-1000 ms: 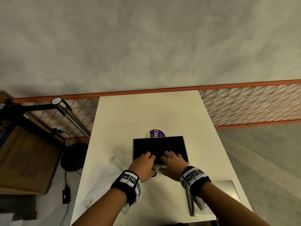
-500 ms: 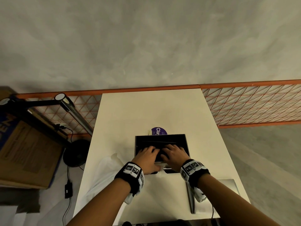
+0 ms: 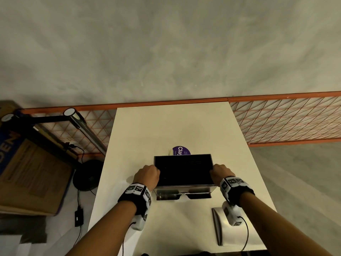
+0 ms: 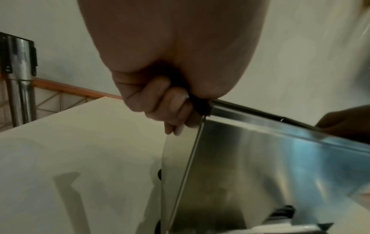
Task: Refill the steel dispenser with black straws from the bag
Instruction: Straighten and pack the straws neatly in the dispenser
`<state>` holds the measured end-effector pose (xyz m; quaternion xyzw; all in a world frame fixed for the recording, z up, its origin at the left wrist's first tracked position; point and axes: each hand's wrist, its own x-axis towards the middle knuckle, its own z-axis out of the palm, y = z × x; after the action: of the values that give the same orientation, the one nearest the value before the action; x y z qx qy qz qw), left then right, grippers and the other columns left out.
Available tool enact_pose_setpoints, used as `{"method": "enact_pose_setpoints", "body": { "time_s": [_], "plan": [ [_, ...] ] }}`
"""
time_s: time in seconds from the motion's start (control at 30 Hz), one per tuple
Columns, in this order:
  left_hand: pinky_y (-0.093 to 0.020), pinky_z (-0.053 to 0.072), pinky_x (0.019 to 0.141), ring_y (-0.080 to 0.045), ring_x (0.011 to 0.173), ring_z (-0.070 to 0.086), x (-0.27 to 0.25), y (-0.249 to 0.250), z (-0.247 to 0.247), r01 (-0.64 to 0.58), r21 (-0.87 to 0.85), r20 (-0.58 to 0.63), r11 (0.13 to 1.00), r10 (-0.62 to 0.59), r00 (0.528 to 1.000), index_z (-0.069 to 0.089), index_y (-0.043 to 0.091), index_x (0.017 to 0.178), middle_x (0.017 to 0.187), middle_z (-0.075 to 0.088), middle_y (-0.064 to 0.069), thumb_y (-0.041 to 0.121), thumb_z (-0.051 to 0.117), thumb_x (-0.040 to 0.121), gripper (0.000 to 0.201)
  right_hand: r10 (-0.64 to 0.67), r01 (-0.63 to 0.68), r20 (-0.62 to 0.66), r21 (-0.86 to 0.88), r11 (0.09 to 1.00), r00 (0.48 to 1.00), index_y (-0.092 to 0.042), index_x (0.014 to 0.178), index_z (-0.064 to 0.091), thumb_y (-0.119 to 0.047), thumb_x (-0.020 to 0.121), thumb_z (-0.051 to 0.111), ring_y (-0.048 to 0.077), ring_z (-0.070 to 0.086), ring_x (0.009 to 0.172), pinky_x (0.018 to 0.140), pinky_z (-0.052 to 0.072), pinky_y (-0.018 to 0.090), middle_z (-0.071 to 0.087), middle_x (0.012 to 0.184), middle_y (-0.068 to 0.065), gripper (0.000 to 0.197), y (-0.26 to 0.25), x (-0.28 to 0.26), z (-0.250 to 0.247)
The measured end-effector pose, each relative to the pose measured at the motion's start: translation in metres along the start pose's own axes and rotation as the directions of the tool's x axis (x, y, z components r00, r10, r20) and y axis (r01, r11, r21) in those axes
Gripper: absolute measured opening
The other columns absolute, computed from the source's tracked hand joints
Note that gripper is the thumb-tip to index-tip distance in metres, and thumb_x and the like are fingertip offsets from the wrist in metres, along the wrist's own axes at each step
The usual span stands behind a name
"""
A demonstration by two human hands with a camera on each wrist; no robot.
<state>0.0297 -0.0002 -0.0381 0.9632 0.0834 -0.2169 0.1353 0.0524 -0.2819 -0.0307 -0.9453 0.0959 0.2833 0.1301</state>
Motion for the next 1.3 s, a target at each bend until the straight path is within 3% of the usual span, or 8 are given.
{"method": "enact_pose_setpoints", "body": {
  "time_s": [0.23,0.5,0.67,0.77,0.87,1.0,1.17,1.3],
  "plan": [
    [-0.044,0.049,0.082,-0.040,0.103,0.066,-0.007,0.006,-0.012,-0.050,0.123,-0.213,0.991,0.076,0.974,0.051,0.004,0.117,0.113,0.067,-0.016,0.019,0.037,0.106,0.022,-0.114,0.103,-0.248,-0.059,0.993,0.962,-0.005,0.107,0.052,-0.011,0.097,0.038,0.043,0.061,0.100,0.070,0.038,0.037,0.063,0.111,0.022,0.018,-0.003,-0.011,-0.010],
    [-0.042,0.049,0.085,-0.039,0.108,0.065,-0.012,0.008,-0.002,-0.033,0.098,-0.177,0.995,0.050,0.983,0.052,0.006,0.116,0.116,0.066,-0.016,0.015,0.036,0.105,0.022,-0.102,0.092,-0.168,-0.065,0.994,0.981,-0.002,0.108,0.056,-0.007,0.095,0.036,0.043,0.061,0.100,0.071,0.040,0.036,0.063,0.111,0.022,0.024,-0.001,-0.010,-0.011],
    [-0.043,0.050,0.086,-0.039,0.108,0.065,-0.009,-0.014,0.022,0.048,-0.069,-0.172,0.997,-0.059,0.983,0.054,0.005,0.115,0.114,0.067,-0.017,0.018,0.038,0.105,0.022,-0.166,0.130,-0.257,-0.153,0.980,0.952,-0.003,0.111,0.055,-0.008,0.095,0.038,0.041,0.061,0.103,0.073,0.041,0.037,0.064,0.111,0.018,0.023,-0.034,-0.027,-0.029],
    [-0.038,0.054,0.086,-0.031,0.105,0.068,-0.010,-0.029,0.040,0.046,-0.022,-0.203,0.999,-0.050,0.978,0.057,0.006,0.114,0.115,0.068,-0.013,0.015,0.039,0.104,0.022,-0.234,0.175,-0.265,-0.227,0.958,0.935,-0.005,0.111,0.052,-0.011,0.096,0.038,0.039,0.063,0.102,0.071,0.042,0.038,0.064,0.108,0.015,0.022,-0.052,-0.034,-0.036],
    [-0.037,0.051,0.080,-0.030,0.101,0.066,-0.013,-0.020,0.037,-0.026,0.070,-0.226,0.997,0.041,0.973,0.060,0.008,0.112,0.114,0.061,-0.009,0.009,0.034,0.105,0.027,-0.172,0.150,-0.236,-0.112,0.982,0.956,-0.005,0.103,0.055,-0.015,0.097,0.037,0.041,0.061,0.097,0.070,0.040,0.037,0.064,0.107,0.020,0.021,-0.035,-0.018,-0.036],
    [-0.037,0.048,0.072,-0.029,0.096,0.067,-0.003,-0.016,0.036,-0.020,0.057,-0.229,0.998,0.033,0.973,0.056,0.011,0.112,0.110,0.064,-0.007,0.015,0.031,0.105,0.026,-0.121,0.128,-0.207,0.021,0.992,0.971,-0.010,0.087,0.047,-0.019,0.097,0.038,0.041,0.061,0.091,0.067,0.038,0.035,0.064,0.103,0.021,0.017,-0.022,-0.010,-0.023],
    [-0.043,0.054,0.074,-0.036,0.092,0.071,-0.006,-0.009,0.041,-0.033,0.029,-0.209,0.999,0.038,0.977,0.049,0.005,0.114,0.101,0.070,-0.013,0.009,0.039,0.101,0.016,-0.025,0.035,-0.111,0.085,0.996,0.994,-0.012,0.088,0.048,-0.021,0.095,0.040,0.038,0.062,0.092,0.069,0.042,0.034,0.064,0.105,0.017,0.014,-0.013,-0.013,-0.004],
    [-0.042,0.056,0.079,-0.035,0.096,0.071,-0.006,-0.007,0.040,-0.058,0.101,-0.192,0.993,0.077,0.978,0.046,0.006,0.117,0.105,0.071,-0.012,0.006,0.040,0.099,0.018,0.001,0.052,-0.363,0.138,0.989,0.932,-0.014,0.093,0.047,-0.022,0.094,0.042,0.035,0.060,0.091,0.068,0.037,0.034,0.059,0.095,0.007,0.009,-0.020,-0.041,0.005]
  ]
}}
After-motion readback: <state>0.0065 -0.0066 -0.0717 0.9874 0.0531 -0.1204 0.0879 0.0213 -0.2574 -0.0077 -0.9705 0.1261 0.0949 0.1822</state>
